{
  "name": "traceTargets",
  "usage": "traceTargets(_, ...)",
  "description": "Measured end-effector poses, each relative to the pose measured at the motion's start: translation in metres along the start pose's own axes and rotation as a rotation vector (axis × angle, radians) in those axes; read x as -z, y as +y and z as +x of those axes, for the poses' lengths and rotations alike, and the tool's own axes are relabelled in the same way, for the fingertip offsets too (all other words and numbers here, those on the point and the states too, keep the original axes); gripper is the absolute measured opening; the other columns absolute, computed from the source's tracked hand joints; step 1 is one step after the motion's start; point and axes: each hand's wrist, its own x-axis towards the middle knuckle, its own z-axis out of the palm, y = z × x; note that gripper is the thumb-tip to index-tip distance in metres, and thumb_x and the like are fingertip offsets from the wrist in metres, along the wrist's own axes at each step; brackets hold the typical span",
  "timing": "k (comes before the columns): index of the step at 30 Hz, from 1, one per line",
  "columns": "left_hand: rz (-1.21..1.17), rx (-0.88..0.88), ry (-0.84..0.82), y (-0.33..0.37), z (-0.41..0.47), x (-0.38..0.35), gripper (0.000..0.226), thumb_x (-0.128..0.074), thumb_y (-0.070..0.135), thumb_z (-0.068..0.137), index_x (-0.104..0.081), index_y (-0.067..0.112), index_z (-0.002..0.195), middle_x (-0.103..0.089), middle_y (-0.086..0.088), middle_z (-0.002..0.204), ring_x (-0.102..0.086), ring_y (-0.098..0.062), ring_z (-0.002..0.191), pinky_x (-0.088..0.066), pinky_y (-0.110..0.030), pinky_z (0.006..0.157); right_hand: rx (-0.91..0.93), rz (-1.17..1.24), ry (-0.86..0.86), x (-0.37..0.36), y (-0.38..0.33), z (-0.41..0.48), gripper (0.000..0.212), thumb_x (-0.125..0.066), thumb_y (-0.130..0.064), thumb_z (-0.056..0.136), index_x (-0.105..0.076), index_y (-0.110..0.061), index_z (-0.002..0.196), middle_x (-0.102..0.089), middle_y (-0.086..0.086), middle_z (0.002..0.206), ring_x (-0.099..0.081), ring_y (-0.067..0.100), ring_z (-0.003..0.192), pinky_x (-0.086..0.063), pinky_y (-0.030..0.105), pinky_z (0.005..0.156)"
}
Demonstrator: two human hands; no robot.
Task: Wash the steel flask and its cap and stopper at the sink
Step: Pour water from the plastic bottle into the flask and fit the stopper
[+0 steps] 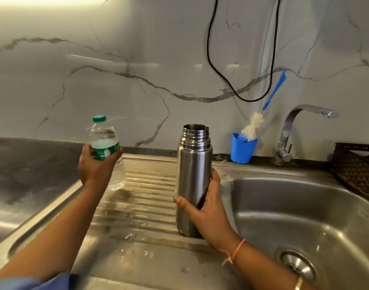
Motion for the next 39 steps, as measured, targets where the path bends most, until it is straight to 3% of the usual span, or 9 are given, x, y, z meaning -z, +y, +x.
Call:
traceTargets(7,0.056,-0.186,0.035,0.02,-0.03,0.065,0.057,-0.081,0.032,0.072,-0.054,0.01,0.118,-0.062,-0.01,0.113,-0.056,-0.017,0.095,-0.043,-0.031,0.076,-0.034,0.027,0.016,-0.022,-0.006,0.002,0.071,-0.077,-0.021,0.076,-0.027,-0.052,0.116,-0.045,-0.012,0.125,-0.05,0.007,0.114,-0.045,0.019,0.089)
traceTargets(11,0.079,-0.218,-0.018,0.021,-0.047,0.077,0.054,-0.081,0.028,0.072,-0.055,0.008,0.115,-0.062,-0.008,0.106,-0.056,-0.017,0.091,-0.042,-0.023,0.069,-0.063,-0.001,-0.053,-0.06,-0.008,0.016,0.079,-0.078,-0.022,0.074,-0.021,-0.044,0.124,-0.044,-0.007,0.128,-0.048,0.013,0.117,-0.045,0.035,0.1)
traceTargets(16,0.094,-0.248,-0.054,0.018,-0.055,0.086,0.05,-0.081,0.027,0.071,-0.057,0.009,0.111,-0.062,-0.006,0.101,-0.057,-0.017,0.087,-0.037,-0.014,0.062,-0.112,-0.006,-0.145,-0.085,-0.013,0.042,0.087,-0.075,-0.019,0.079,-0.016,-0.025,0.142,-0.039,0.002,0.139,-0.045,0.017,0.123,-0.039,0.028,0.097)
traceTargets(19,0.085,-0.263,-0.066,0.015,-0.055,0.093,0.051,-0.08,0.027,0.072,-0.057,0.008,0.114,-0.064,-0.009,0.105,-0.058,-0.019,0.09,-0.04,-0.016,0.065,-0.141,-0.059,-0.161,-0.088,-0.013,0.05,0.094,-0.075,-0.025,0.079,-0.008,-0.025,0.146,-0.036,0.004,0.143,-0.043,0.024,0.129,-0.038,0.035,0.103)
traceTargets(23,0.003,-0.347,-0.131,0.019,-0.058,0.099,0.049,-0.078,0.041,0.067,-0.055,0.028,0.108,-0.062,-0.003,0.106,-0.061,-0.019,0.094,-0.048,-0.007,0.066,-0.194,-0.152,-0.209,-0.081,-0.021,0.043,0.11,-0.064,-0.044,0.086,0.029,-0.03,0.143,-0.006,0.006,0.156,-0.019,0.03,0.142,-0.022,0.044,0.113)
traceTargets(27,-0.055,-0.501,-0.188,0.04,-0.075,0.104,0.045,-0.071,0.054,0.063,-0.05,0.05,0.103,-0.062,0.026,0.097,-0.06,0.007,0.086,-0.046,-0.002,0.071,-0.071,-0.273,-0.266,-0.056,-0.031,0.011,0.102,-0.049,-0.062,0.084,0.033,-0.037,0.139,0.02,-0.007,0.156,0.004,0.02,0.146,-0.01,0.043,0.116)
traceTargets(30,-0.067,-0.572,-0.252,0.057,-0.092,0.1,0.048,-0.07,0.06,0.064,-0.049,0.058,0.107,-0.058,0.04,0.102,-0.057,0.018,0.091,-0.045,0.0,0.072,0.054,-0.305,-0.449,-0.031,-0.036,-0.016,0.097,-0.053,-0.057,0.086,0.031,-0.046,0.134,0.014,-0.037,0.142,0.008,-0.012,0.133,-0.003,0.018,0.111)
traceTargets(32,-0.103,-0.586,-0.309,0.064,-0.105,0.092,0.048,-0.064,0.072,0.066,-0.049,0.057,0.109,-0.058,0.041,0.102,-0.058,0.018,0.092,-0.045,-0.001,0.073,0.065,-0.297,-0.544,-0.017,-0.037,-0.029,0.101,-0.058,-0.05,0.087,0.031,-0.048,0.135,0.014,-0.048,0.13,0.007,-0.021,0.129,-0.004,0.004,0.1)
traceTargets(39,-0.223,-0.547,-0.545,0.086,-0.157,0.034,0.056,-0.071,0.068,0.06,-0.055,0.036,0.103,-0.063,0.04,0.094,-0.062,0.015,0.087,-0.046,-0.004,0.07,0.161,-0.176,-0.483,0.017,-0.041,-0.025,0.11,-0.067,-0.035,0.085,0.027,-0.042,0.142,-0.009,-0.015,0.157,-0.018,0.001,0.142,-0.025,0.033,0.117)
